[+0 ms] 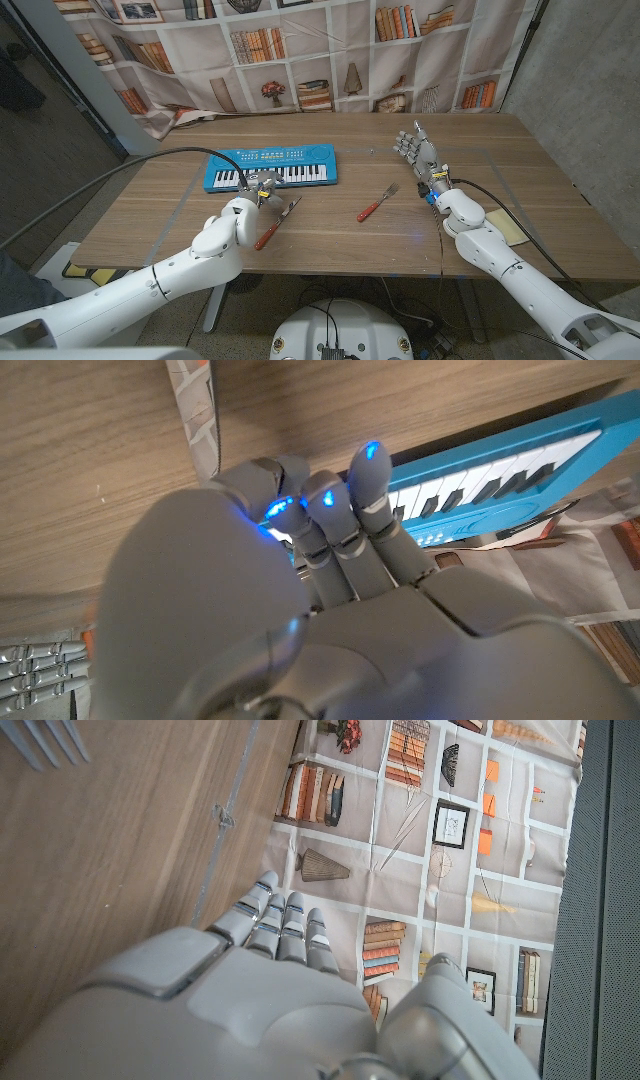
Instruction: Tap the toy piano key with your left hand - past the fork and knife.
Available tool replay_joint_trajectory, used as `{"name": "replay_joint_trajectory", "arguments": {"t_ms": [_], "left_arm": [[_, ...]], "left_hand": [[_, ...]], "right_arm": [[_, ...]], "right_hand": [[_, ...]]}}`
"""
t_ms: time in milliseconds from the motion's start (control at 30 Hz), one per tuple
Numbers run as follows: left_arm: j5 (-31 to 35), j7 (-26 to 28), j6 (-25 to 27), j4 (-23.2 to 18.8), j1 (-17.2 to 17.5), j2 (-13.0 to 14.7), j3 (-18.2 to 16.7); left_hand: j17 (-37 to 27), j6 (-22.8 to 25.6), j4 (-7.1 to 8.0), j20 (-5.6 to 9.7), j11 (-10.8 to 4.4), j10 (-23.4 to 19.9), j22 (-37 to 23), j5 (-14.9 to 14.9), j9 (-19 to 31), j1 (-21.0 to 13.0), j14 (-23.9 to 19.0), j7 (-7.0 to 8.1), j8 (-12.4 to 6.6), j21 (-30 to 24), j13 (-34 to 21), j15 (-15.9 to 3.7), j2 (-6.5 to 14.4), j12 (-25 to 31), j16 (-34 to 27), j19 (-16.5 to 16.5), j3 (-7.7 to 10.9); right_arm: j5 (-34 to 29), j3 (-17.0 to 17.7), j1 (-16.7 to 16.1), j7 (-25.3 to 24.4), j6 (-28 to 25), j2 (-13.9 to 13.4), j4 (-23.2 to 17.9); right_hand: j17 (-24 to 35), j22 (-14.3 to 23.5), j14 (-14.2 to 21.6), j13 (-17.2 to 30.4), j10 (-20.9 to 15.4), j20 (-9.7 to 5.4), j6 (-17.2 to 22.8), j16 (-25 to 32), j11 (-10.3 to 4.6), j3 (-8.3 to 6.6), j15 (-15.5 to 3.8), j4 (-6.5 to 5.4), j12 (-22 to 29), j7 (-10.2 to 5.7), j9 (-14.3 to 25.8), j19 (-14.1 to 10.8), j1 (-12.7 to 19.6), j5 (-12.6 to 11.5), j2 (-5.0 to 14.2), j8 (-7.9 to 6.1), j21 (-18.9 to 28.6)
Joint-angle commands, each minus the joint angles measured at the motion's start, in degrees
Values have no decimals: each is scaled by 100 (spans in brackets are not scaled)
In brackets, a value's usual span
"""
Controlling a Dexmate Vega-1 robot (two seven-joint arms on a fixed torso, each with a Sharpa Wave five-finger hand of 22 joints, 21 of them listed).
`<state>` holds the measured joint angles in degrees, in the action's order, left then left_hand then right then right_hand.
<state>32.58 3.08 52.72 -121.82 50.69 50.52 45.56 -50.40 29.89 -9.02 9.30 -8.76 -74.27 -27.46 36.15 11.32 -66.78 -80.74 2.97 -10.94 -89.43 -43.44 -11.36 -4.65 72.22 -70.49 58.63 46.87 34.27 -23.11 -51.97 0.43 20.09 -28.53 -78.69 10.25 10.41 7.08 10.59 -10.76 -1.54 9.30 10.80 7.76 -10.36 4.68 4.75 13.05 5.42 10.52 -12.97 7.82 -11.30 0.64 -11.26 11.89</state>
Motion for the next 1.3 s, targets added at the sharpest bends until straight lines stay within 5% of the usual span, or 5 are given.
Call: {"name": "replay_joint_trajectory", "arguments": {"t_ms": [33,1300], "left_arm": [[-33,-74,-22,76,-80,-28,73],[135,-165,150,-83,-194,1,187]], "left_hand": [[-27,-21,2,290,-26,-8,8,-15,23,41,-15,20,-4,-9,9,-30,23,-33,-23,27,22],[6,57,-12,292,-61,-49,128,-43,26,95,-11,16,-8,-3,86,-35,17,-139,28,7,39]], "right_arm": [[3,-8,24,17,-1,14,31],[-16,9,74,48,83,21,76]], "right_hand": [[29,19,53,15,-48,-16,36,7,-7,0,-9,31,-30,-17,20,-44,40,26,20,9,-1],[27,19,126,16,-52,-18,62,23,-7,2,-9,48,-42,-24,21,-86,64,23,35,1,6]]}}
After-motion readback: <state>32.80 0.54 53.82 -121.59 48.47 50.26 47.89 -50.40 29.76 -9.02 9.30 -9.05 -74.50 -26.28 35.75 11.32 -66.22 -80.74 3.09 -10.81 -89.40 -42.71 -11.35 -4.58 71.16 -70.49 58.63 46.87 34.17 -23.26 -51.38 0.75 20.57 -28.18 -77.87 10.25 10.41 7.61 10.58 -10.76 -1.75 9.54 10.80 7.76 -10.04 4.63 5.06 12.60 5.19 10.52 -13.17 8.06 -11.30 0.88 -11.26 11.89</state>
